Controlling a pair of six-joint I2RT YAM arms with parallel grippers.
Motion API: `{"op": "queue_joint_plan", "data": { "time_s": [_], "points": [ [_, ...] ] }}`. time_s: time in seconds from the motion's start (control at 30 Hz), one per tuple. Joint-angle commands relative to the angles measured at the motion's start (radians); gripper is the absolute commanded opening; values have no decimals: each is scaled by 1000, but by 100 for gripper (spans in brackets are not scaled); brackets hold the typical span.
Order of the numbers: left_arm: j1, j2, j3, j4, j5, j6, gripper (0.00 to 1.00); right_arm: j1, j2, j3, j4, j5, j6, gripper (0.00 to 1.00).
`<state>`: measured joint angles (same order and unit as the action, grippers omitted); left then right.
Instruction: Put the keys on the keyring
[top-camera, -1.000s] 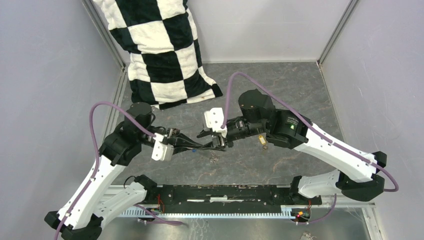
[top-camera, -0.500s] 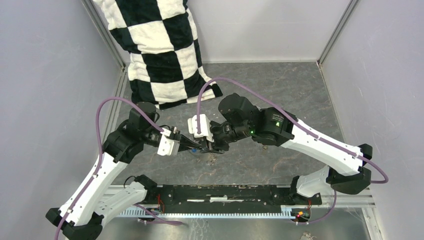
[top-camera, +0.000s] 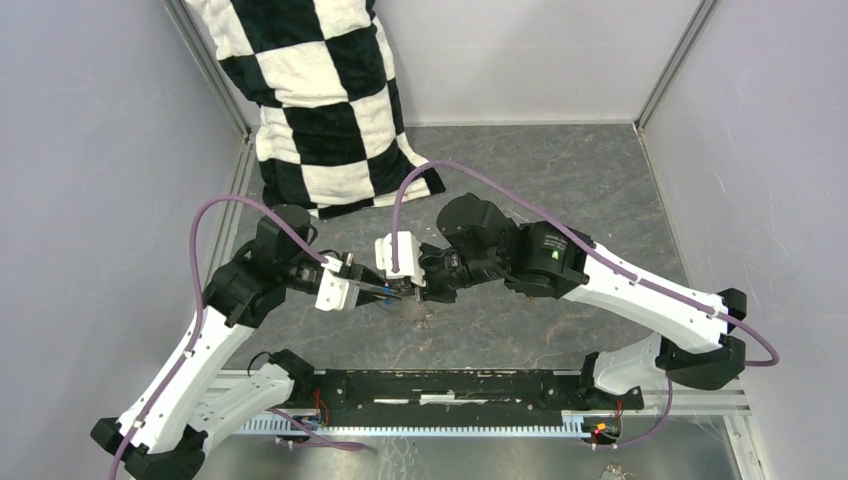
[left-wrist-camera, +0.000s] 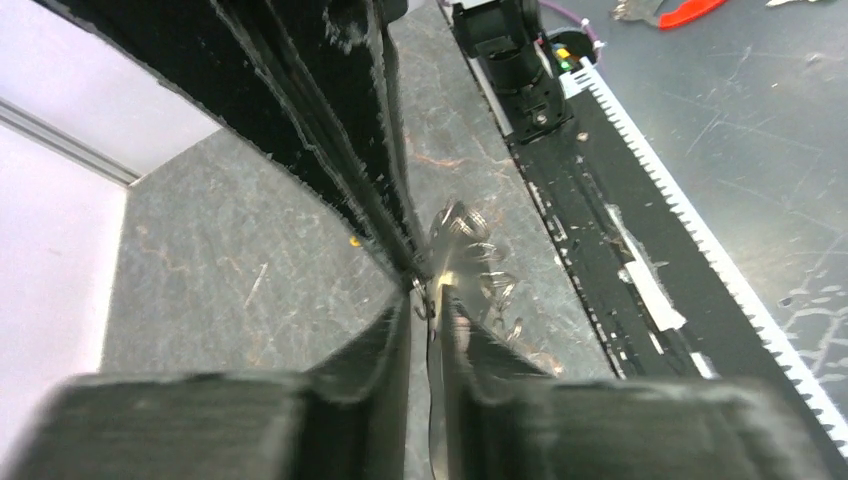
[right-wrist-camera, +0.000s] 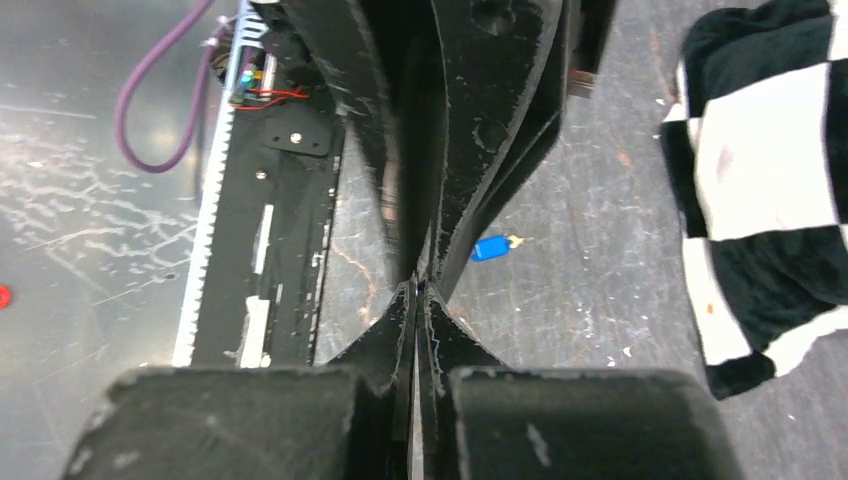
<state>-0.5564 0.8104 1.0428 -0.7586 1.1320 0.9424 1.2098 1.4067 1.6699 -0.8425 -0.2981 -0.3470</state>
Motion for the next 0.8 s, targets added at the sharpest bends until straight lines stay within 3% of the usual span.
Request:
{"op": "queue_joint_plan", "data": {
  "time_s": [0.0, 0.03, 0.07, 0.1, 0.23, 0.3, 0.43, 0.77],
  "points": [
    [0, -9, 28, 8, -3, -23, 37, 0, -77, -96, 197, 84, 24, 1],
    [0, -13, 28, 8, -17, -23, 45, 1, -104, -145, 253, 91, 30, 0],
    [0, -19, 27, 9, -33, -23, 62, 0, -139, -188, 304, 99, 41, 0],
    [0, -28, 24, 11, -50, -25, 68, 0, -170, -242, 365, 108, 55, 0],
    [1, -88, -9, 71, -132, -85, 83, -10, -278, -390, 562, 105, 120, 0],
    [1, -140, -53, 154, -178, -151, 84, -19, -300, -440, 638, 87, 161, 0],
    [1, -236, -123, 318, -237, -336, 74, -29, -318, -502, 716, 84, 238, 0],
    [1, -218, -164, 354, -173, -630, 34, -30, -397, -722, 1055, 73, 408, 0]
  ]
}}
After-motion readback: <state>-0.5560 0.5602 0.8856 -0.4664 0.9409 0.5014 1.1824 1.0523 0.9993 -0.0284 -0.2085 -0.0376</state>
